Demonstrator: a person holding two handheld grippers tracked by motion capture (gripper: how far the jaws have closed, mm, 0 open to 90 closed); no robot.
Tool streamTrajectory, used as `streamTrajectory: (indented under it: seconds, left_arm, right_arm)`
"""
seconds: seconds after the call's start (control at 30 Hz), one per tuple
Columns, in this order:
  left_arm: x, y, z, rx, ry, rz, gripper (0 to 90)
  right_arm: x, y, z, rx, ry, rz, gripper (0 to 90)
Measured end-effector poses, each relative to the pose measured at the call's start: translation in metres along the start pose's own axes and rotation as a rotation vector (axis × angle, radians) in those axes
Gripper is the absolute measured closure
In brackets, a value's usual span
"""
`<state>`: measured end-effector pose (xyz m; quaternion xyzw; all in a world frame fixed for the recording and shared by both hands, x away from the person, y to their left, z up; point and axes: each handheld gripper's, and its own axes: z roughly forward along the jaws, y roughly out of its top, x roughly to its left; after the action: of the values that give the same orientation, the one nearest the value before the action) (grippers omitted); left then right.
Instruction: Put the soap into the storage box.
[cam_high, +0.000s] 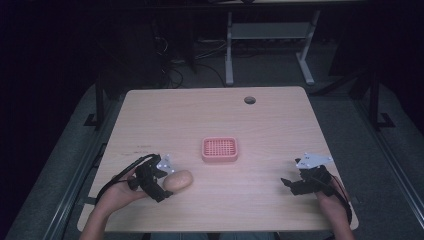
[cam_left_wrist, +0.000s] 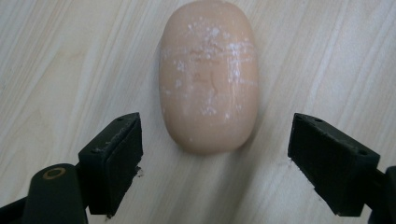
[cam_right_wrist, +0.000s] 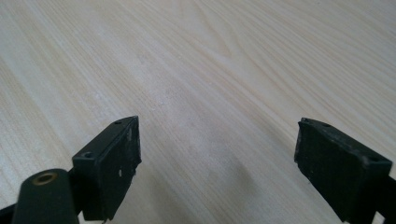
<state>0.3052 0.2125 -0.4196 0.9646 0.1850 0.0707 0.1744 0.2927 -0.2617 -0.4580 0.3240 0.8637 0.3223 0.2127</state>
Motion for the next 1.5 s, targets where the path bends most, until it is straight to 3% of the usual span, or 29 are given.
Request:
streamTrajectory:
  seconds: [0.47, 0.53, 1.07, 1.5]
  left_arm:
    - [0.007, 0.018, 0.013, 0.020, -0.048, -0.012, 17.6]
    - [0.008, 0.020, 0.015, 0.022, -0.058, -0.011, 20.8]
    - [0.010, 0.034, 0.032, 0.070, -0.071, 0.008, 21.7]
    - [0.012, 0.033, 0.037, 0.087, -0.077, 0.011, 30.3]
  right_arm:
    - [0.000, 0.000, -0.001, -0.004, 0.004, 0.009, 14.0]
    - [0.000, 0.000, -0.001, -0.005, 0.004, 0.009, 14.0]
    - [0.000, 0.000, -0.001, -0.007, 0.005, 0.005, 13.9]
    - [-0.001, 0.000, -0.002, -0.014, 0.003, 0.012, 13.9]
